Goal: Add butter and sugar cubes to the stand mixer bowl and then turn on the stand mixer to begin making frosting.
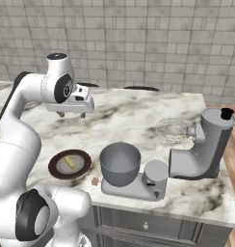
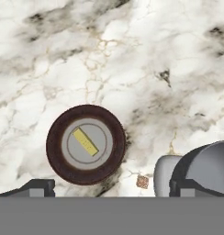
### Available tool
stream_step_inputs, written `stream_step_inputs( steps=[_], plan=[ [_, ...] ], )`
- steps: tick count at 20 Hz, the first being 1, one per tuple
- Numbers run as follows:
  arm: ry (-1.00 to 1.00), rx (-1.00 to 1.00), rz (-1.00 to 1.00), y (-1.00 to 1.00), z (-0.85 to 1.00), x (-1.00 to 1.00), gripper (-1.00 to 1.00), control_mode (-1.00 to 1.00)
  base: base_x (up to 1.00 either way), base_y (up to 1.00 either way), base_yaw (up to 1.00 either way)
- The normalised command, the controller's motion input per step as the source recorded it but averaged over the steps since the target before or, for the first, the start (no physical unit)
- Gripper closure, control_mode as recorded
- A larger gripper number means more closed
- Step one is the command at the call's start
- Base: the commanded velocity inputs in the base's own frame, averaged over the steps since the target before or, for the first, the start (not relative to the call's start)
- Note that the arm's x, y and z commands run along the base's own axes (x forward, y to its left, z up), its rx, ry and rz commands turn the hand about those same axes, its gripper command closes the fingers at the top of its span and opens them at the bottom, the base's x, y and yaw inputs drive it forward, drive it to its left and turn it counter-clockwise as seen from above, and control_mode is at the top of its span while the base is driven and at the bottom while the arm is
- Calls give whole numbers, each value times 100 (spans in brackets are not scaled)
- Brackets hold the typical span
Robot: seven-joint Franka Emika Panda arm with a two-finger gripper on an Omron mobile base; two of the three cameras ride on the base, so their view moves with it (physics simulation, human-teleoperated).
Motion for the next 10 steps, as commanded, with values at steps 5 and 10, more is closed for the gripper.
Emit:
stream_step_inputs(
  steps=[5,10],
  plan=[
    [0,0,0,0,0,0,-100,100,53,2,0],
    [0,0,0,0,0,0,-100,100,50,0,0]
  ],
)
